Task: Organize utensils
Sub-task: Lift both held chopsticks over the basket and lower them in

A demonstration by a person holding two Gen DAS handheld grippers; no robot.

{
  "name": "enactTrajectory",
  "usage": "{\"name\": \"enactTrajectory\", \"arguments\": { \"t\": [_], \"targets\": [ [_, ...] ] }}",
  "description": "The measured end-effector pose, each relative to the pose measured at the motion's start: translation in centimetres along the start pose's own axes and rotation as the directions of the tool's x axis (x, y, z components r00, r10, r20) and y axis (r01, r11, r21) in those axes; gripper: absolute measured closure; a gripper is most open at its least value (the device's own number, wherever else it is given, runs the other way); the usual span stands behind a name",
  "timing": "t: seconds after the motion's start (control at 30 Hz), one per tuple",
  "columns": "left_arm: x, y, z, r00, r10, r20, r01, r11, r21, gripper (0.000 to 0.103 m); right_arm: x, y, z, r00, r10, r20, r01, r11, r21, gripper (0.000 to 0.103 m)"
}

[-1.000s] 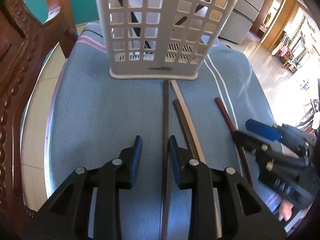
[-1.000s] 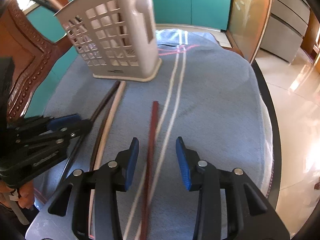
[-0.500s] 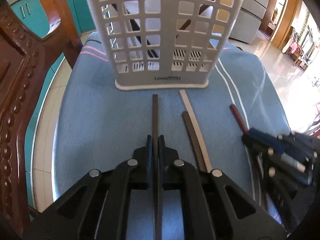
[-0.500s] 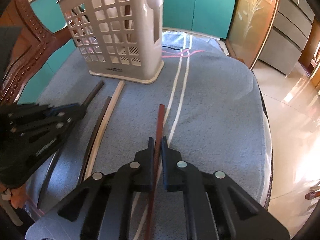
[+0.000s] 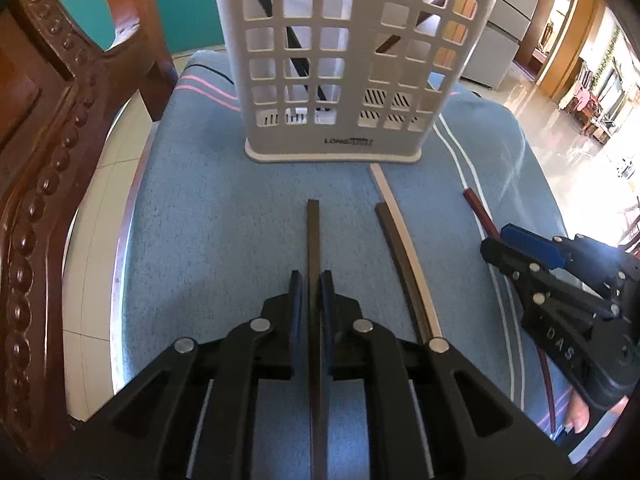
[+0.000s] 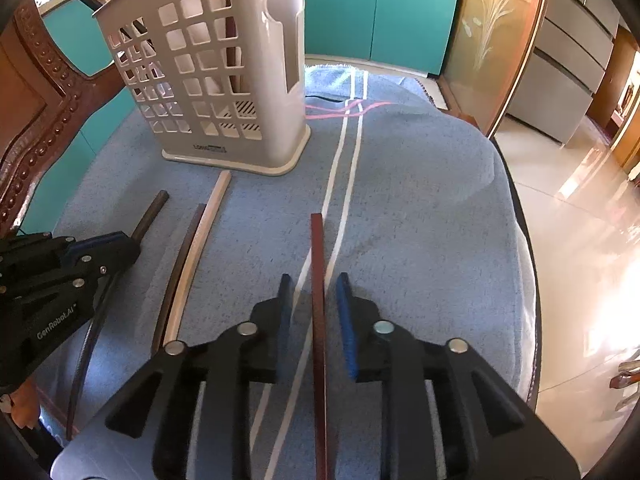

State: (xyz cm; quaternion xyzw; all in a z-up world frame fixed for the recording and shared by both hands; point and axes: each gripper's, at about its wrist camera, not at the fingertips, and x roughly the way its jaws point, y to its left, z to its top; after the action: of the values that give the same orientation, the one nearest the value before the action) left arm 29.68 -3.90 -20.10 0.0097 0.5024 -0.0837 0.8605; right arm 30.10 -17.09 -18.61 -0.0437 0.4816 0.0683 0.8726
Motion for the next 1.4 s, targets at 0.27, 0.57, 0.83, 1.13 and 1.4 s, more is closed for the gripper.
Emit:
{"name": "enactTrajectory", "arguments": {
  "t": [0.27, 0.57, 0.83, 1.13, 1.4],
  "targets": [
    [0.5, -1.9, 1.2, 0.999, 0.051, 0.018, -0.052, 0.999, 0.017, 0.091, 0.4, 0.3, -0.1, 1.0, -0.003, 0.017, 0.004, 1.0, -0.026, 0.082],
    [-1.3, -2.3, 2.1, 0.996, 0.003, 0.087, -0.002, 1.0, -0.017, 0.096, -3.9, -0.7, 0.2, 0.987, 0.096, 0.126, -0.097, 0.995, 0.004, 0.097],
    [-12.9, -1.9, 1.9, 0.932, -0.092, 0.351, 0.09, 0.996, 0.021, 0.096, -15.9, -3.1, 0.0, 0.894, 0.257, 0.368, -0.266, 0.964, -0.025, 0.097],
    [-25.3, -1.1, 5.3, 0.795, -0.063, 0.603, 0.093, 0.996, -0.017, 0.096, -25.3, -4.1, 5.6, 0.757, 0.307, 0.577, -0.332, 0.941, -0.064, 0.097],
    [-29.1, 2.1, 9.6, 0.588, 0.04, 0.808, 0.234, 0.948, -0.217, 0.096, -26.3, -4.9, 9.0, 0.568, 0.195, 0.8, -0.355, 0.935, 0.025, 0.097]
  ]
}}
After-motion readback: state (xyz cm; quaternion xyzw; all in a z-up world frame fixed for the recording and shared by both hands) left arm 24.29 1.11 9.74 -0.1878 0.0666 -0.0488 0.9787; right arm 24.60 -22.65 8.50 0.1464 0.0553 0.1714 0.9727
